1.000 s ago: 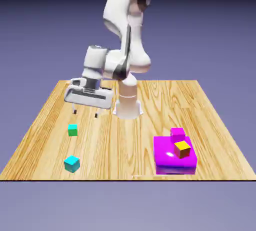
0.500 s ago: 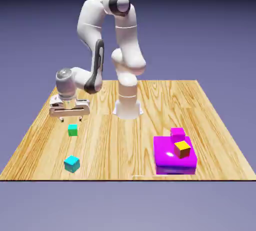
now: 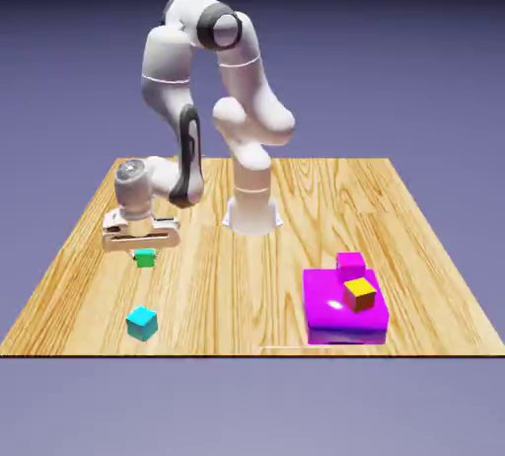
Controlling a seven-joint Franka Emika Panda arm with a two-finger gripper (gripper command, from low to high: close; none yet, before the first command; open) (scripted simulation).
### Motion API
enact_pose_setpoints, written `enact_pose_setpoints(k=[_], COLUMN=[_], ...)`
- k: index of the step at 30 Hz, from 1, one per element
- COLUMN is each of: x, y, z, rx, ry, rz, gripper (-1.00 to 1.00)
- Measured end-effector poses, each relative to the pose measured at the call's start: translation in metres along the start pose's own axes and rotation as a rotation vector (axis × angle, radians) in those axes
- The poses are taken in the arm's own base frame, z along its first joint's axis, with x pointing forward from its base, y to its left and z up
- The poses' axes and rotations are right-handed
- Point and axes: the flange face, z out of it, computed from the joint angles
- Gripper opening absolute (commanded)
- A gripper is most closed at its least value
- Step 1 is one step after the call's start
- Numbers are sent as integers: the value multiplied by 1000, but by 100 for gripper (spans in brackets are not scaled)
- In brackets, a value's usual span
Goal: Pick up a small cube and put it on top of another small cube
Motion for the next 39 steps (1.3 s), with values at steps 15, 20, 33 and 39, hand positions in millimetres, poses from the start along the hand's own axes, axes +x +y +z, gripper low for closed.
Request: enact_pose_setpoints(k=[15,20,33,39], x=[43,35,-168,-156], y=[-147,-266,-545,-551], z=[-94,-130,-223,-181], rx=[-109,-164,-316,-317], ry=[67,114,269,274], rz=[-641,-1081,-2211,-2216], gripper=[-100,-100,-100,-100])
